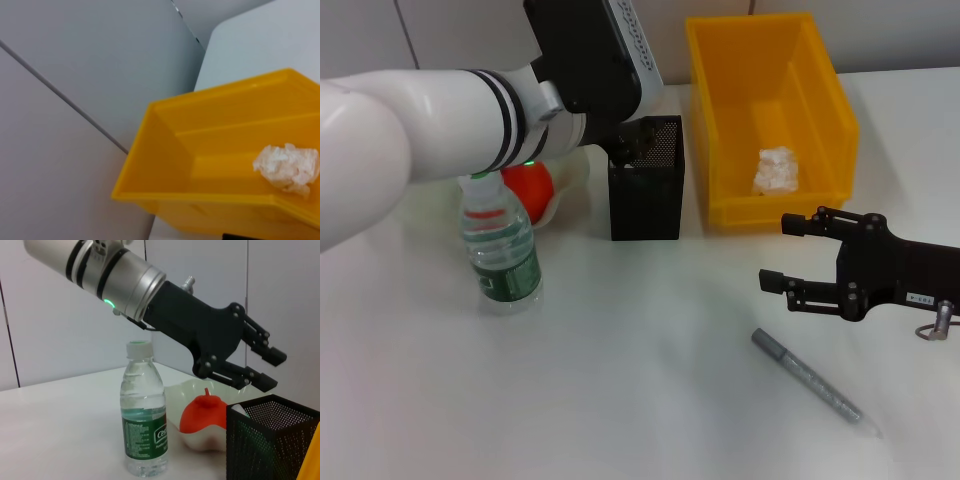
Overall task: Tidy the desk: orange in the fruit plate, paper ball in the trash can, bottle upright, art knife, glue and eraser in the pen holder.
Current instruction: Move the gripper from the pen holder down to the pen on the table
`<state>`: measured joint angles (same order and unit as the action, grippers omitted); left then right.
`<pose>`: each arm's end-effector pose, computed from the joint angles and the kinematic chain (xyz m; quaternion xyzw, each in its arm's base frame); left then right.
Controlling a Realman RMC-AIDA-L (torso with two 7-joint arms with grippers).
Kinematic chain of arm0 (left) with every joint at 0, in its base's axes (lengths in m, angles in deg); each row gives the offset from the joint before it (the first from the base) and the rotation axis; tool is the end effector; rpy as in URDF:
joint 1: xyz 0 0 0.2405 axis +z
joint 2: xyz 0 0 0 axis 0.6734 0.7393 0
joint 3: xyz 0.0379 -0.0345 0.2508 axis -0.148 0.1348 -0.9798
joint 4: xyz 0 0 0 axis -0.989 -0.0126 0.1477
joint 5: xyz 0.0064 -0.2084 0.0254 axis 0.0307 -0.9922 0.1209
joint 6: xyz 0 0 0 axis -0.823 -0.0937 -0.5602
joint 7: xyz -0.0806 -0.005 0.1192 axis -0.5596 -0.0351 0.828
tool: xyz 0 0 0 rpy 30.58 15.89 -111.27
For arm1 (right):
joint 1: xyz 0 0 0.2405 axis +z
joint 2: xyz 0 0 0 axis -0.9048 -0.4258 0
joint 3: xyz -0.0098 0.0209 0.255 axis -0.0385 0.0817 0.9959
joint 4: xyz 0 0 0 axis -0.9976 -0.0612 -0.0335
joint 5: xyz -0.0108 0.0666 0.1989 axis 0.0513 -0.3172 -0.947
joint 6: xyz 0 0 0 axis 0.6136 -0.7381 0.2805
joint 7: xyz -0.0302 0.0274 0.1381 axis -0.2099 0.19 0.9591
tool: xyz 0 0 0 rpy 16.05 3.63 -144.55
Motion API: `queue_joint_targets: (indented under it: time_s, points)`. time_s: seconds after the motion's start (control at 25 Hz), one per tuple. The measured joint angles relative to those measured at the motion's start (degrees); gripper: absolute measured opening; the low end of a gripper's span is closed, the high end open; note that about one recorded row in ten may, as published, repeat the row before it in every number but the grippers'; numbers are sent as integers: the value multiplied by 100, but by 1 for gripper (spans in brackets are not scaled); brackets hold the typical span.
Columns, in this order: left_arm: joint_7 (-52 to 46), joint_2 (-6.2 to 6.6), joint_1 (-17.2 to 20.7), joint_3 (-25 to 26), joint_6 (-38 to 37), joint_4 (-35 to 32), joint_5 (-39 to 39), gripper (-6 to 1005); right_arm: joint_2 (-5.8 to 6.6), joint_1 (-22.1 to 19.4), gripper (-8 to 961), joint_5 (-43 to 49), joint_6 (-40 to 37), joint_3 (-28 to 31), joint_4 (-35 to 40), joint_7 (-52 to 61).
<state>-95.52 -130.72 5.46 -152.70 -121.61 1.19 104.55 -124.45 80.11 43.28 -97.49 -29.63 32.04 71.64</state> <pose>-0.0841 0.3966 -0.0697 -0.9358 0.0999 0.0439 0.3352 0.2937 0.2892 0.0147 -0.9303 0.1431 0.2512 0.2257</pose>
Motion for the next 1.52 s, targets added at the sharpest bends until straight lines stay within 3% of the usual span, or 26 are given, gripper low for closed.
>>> queue_joint_targets:
  time_s: [0.08, 0.28, 0.6, 0.64, 1.0, 1.52]
  points:
    - [-5, 0, 57, -6, 14, -94, -22, 362, 0, -5, 760, 0, -1, 0, 0, 0]
    - [-25, 0, 203, -27, 19, -305, -84, 544, 0, -19, 760, 0, -10, 2, 0, 0]
    - [-28, 9, 403, -59, 19, -601, -175, 740, -8, -36, 760, 1, -37, 8, -31, -29]
    - [26, 28, 586, -39, 19, -883, -370, 764, -8, -57, 760, 4, -39, 8, -33, -38]
    - [168, 63, 855, 22, -65, -1418, -737, 813, -9, -97, 760, 4, -123, 8, -39, -43]
    - [1646, 62, 905, 886, -877, -1353, -2615, 813, -18, -164, 760, 3, -206, 7, -45, -56]
